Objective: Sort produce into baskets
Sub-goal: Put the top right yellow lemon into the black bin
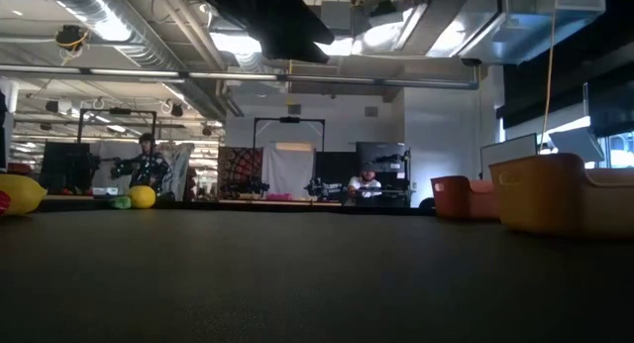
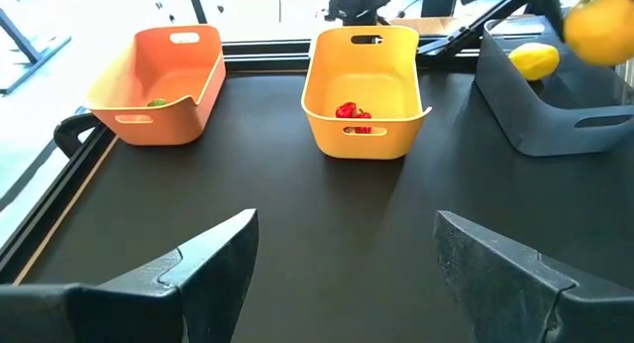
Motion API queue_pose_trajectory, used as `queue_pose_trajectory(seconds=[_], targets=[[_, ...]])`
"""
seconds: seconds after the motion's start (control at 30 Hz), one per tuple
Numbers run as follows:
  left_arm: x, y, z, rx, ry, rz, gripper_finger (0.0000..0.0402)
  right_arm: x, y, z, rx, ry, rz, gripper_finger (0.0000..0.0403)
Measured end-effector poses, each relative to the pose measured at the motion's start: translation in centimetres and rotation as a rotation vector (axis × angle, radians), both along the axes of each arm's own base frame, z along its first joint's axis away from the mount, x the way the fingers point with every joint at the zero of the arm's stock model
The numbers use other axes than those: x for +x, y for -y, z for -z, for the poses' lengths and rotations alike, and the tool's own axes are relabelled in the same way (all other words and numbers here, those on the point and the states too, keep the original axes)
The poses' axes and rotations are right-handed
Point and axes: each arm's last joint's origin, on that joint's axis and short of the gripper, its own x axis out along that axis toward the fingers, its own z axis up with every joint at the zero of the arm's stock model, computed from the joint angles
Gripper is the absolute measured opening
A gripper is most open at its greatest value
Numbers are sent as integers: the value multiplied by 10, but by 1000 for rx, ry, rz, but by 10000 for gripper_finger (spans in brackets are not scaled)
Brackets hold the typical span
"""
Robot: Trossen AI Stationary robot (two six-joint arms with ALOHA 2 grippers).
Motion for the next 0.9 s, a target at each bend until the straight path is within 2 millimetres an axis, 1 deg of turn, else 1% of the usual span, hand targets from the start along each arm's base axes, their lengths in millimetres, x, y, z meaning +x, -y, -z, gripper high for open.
queue_pose_trajectory(seconds=[0.2, 0.33, 0.47, 0.7, 0.9], targets=[[0, 0, 0, -3, 1, -2, 299, -10, -16, 25, -134, -157, -17, 131], [0, 0, 0, -4, 1, -3, 299, -13, -18, 42, -262, -241, -28, 131], [0, 0, 0, -5, 1, -3, 299, -15, -19, 53, -357, -309, -38, 131], [0, 0, 0, -4, 1, -3, 299, -20, -18, 57, -404, -363, -51, 131], [0, 0, 0, -4, 1, -2, 299, -20, -22, 56, -334, -399, -78, 138]])
